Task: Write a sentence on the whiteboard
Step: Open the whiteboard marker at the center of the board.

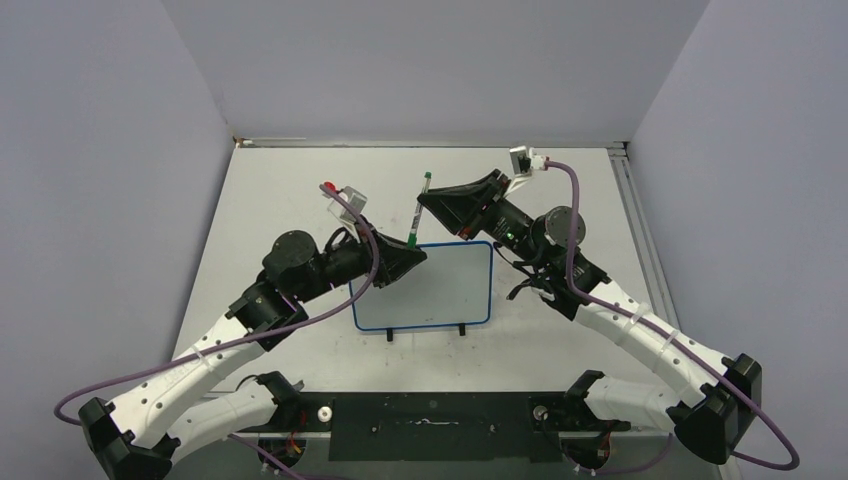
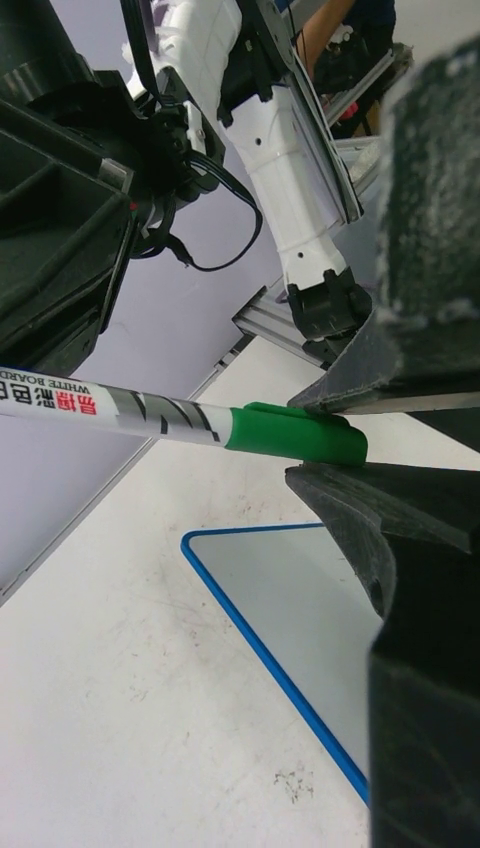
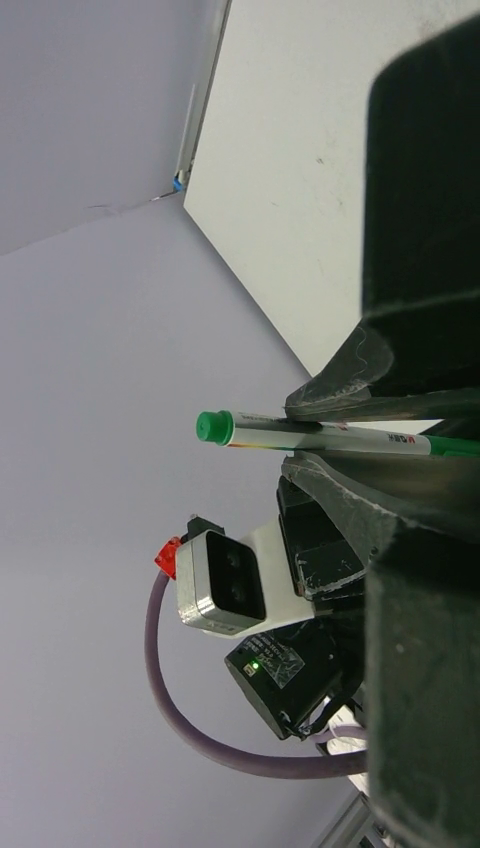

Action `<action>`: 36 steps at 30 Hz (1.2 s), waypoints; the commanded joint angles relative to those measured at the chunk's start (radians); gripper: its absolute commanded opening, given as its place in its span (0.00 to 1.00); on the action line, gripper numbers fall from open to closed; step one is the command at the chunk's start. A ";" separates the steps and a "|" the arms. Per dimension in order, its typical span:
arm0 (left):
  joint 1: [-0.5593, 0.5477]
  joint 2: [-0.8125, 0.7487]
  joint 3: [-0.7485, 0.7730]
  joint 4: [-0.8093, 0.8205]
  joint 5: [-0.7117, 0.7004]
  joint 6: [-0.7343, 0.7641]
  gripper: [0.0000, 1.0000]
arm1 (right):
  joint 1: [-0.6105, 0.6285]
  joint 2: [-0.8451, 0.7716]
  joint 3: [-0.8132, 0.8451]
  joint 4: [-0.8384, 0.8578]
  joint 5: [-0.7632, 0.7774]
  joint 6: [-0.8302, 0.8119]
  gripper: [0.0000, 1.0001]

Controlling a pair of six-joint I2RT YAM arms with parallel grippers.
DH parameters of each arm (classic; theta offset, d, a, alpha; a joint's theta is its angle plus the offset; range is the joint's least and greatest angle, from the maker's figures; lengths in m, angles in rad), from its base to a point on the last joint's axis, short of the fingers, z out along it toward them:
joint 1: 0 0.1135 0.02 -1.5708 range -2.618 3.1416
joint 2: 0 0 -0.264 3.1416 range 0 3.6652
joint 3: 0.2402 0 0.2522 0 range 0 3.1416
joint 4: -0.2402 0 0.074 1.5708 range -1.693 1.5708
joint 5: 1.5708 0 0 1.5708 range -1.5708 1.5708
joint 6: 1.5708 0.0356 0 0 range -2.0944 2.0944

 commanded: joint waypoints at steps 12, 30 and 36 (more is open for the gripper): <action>0.003 -0.026 0.114 -0.319 0.115 0.393 0.00 | -0.116 -0.069 0.001 -0.227 -0.136 -0.004 0.98; 0.003 0.032 0.070 -0.456 0.355 0.533 0.00 | -0.168 0.047 0.229 -1.030 -0.591 -0.313 0.98; 0.002 0.037 0.067 -0.458 0.364 0.538 0.00 | -0.168 0.040 0.171 -0.947 -0.673 -0.253 0.83</action>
